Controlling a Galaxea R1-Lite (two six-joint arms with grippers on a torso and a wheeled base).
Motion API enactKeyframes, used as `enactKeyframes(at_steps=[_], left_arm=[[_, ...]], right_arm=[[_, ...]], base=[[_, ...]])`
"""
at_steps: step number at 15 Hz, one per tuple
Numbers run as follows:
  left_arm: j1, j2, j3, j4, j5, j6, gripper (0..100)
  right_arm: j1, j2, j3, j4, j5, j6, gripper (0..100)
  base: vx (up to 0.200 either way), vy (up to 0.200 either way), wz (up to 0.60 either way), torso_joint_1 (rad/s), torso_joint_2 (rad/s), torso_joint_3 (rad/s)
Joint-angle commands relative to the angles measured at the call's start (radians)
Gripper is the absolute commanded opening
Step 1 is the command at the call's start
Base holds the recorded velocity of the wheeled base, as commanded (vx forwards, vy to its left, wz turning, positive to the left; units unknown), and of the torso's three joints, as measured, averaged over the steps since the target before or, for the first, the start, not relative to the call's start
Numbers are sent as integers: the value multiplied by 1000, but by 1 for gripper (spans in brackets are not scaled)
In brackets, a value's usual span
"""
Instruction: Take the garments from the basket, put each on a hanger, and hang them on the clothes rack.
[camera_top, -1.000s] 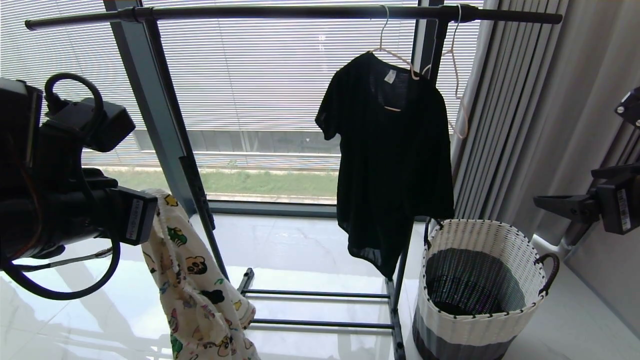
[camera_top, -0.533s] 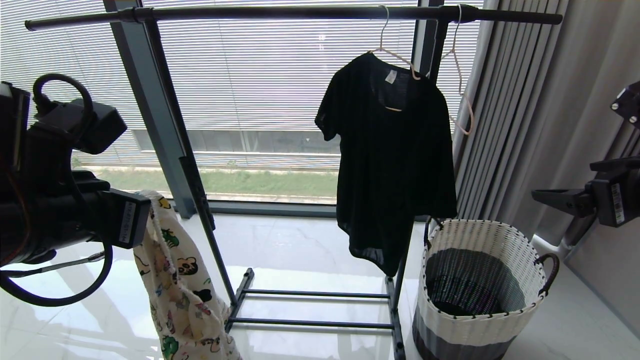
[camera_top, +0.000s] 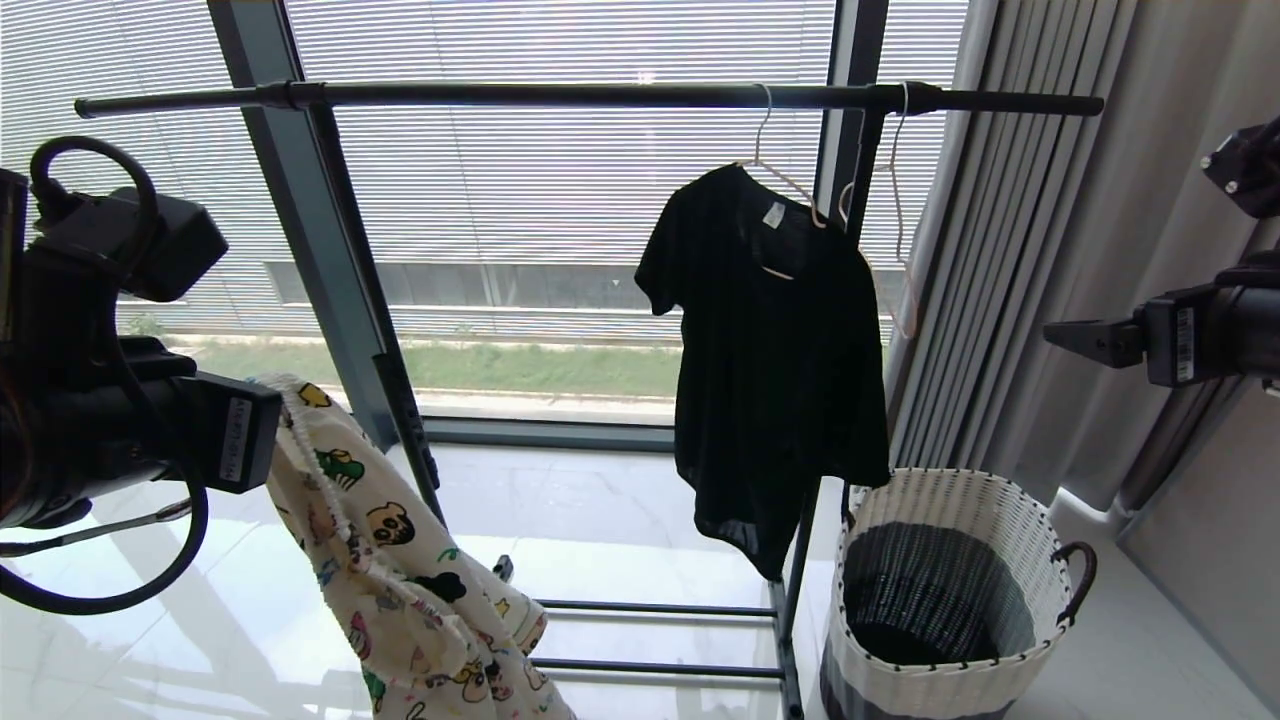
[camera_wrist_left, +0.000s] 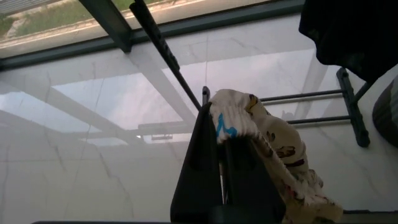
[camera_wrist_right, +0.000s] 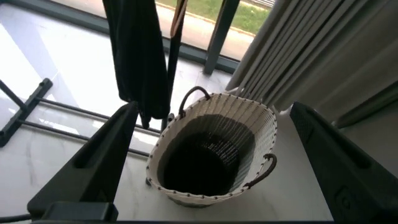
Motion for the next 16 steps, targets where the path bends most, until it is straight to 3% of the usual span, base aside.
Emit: enactKeyframes(at_steps=[1, 11, 16], left_arm=[[-1, -14, 3, 0, 0, 1, 0], [-3, -13, 0, -2, 0, 6, 0], [-3, -11, 0, -2, 0, 7, 0]], right_arm=[[-23, 53, -17, -20, 0, 8, 100], [-44, 64, -14, -26, 0, 10, 100], [-65, 93, 25, -148, 52, 8, 100]], base=[[0, 0, 0, 188, -456, -276], [0, 0, 0, 221, -495, -284], [40, 40, 0, 129, -289, -159]])
